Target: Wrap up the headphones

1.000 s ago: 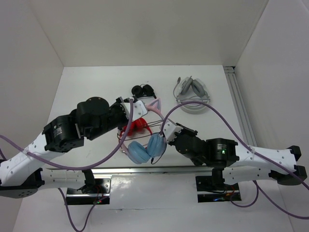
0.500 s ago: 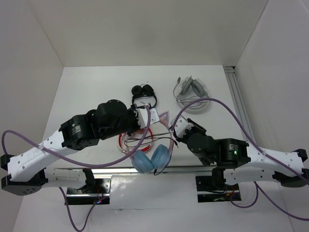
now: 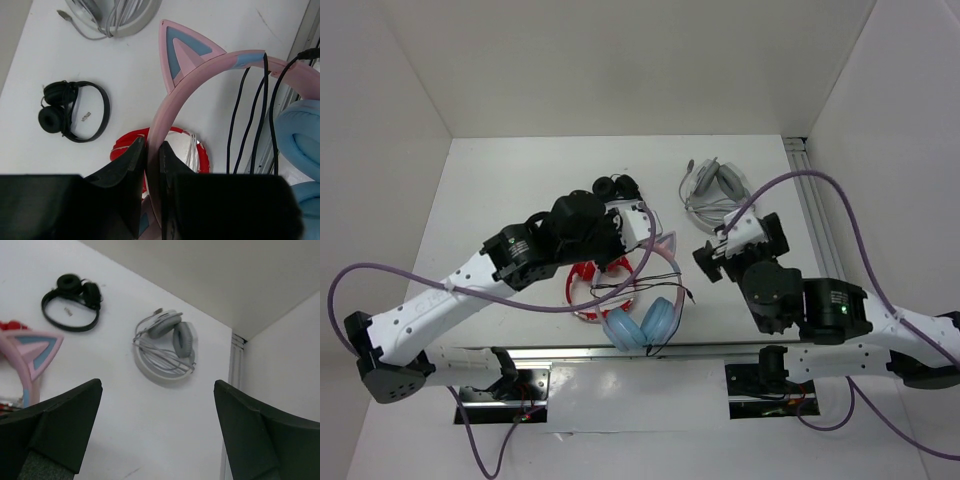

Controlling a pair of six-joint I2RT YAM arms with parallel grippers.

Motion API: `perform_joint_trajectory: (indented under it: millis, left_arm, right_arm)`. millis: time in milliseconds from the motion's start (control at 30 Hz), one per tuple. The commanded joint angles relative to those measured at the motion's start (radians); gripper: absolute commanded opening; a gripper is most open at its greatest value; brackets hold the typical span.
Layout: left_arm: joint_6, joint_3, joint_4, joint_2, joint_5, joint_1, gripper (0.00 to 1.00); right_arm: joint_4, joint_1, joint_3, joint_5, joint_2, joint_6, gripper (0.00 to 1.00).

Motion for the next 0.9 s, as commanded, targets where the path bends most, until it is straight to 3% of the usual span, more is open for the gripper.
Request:
perform_joint_trajectory:
  millis: [0,167,467,700,867]
  left_arm:
    - [-0.056,-0.011,0.177,0.008,0.138,0.039,0.0]
    - [-0.056,-0.031,0.27,0.074,0.196,0.059,0.0]
    - [-0.035,0.158,0.346,0.436,0.385,0.105,0.0]
    - [-0.035,0.507,0.323,0.782,0.443,0.105,0.0]
    - [-0.044,0.635,0.332,0.959,0.468,0.105,0.0]
  right_arm:
    - [-0.001,-0.007,0.118,0.231,0.012,0.107,1.0]
    - [0.016,-0.007,0.177,0.284,0.003,0.129,1.0]
    - [-0.059,-0.007,0.247,0.229,0.032,0.262,1.0]
    - [-0.094,-0.016,0.37,0.2,-0.007,0.342,1.0]
    - [-0.145,-0.016,0.39,0.169,-0.007,0.342,1.0]
